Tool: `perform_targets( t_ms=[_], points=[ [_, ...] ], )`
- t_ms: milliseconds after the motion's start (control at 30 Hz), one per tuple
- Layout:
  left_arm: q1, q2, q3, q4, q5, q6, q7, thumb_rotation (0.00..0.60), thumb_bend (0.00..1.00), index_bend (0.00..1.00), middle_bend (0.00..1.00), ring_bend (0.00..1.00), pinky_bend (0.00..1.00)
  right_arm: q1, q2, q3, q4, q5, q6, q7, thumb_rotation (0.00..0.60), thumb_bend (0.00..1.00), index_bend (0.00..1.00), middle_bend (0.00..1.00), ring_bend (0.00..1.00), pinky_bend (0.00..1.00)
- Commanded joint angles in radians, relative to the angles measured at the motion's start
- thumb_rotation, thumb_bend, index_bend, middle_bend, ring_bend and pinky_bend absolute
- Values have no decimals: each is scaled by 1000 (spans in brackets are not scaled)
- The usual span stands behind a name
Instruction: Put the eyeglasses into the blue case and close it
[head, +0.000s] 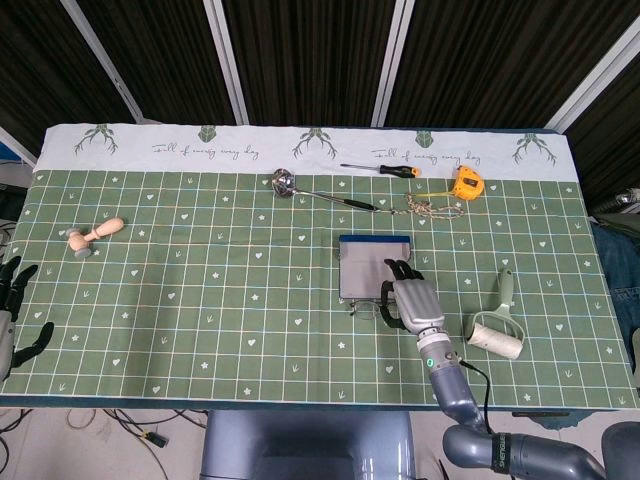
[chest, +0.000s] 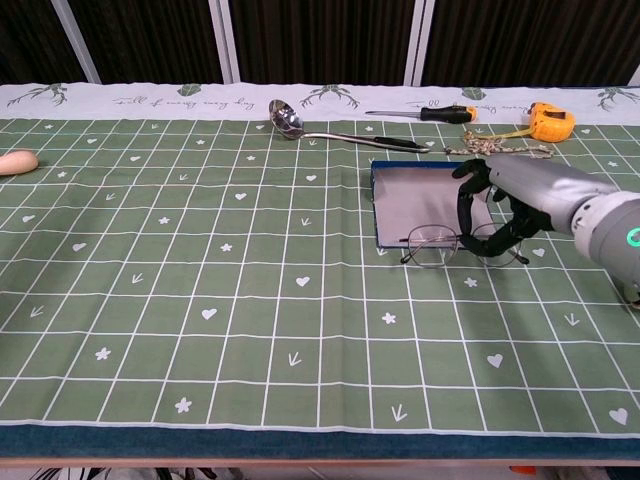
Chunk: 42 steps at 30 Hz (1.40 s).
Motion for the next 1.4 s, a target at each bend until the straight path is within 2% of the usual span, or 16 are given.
perform_targets(
  t_ms=[33,233,800,1133,1400],
  points=[
    [0,-1,-1,-1,-3,0,1,600,311,87,0,0,0,35,10,51,47,24,-44,35,600,528,657,115,86,212],
    [1,-3,-3,-3,-6,2,4,600,311,87,0,0,0,85,-14,102,162,15,-102,118,600,528,664,114,86,211],
    [2,-1,-10,-6,-18,4,4,600,311,87,0,0,0,221,-121,147,491,-20,-233,251,600,491,666,114,86,211],
    [3,1,-11,-8,-21,4,2,600,310,88,0,0,0,261,-171,132,617,-54,-281,319,600,491,666,114,86,211],
    [4,4,-11,-7,-23,2,-1,600,311,87,0,0,0,266,-189,110,669,-99,-284,373,600,491,667,114,86,211]
  ],
)
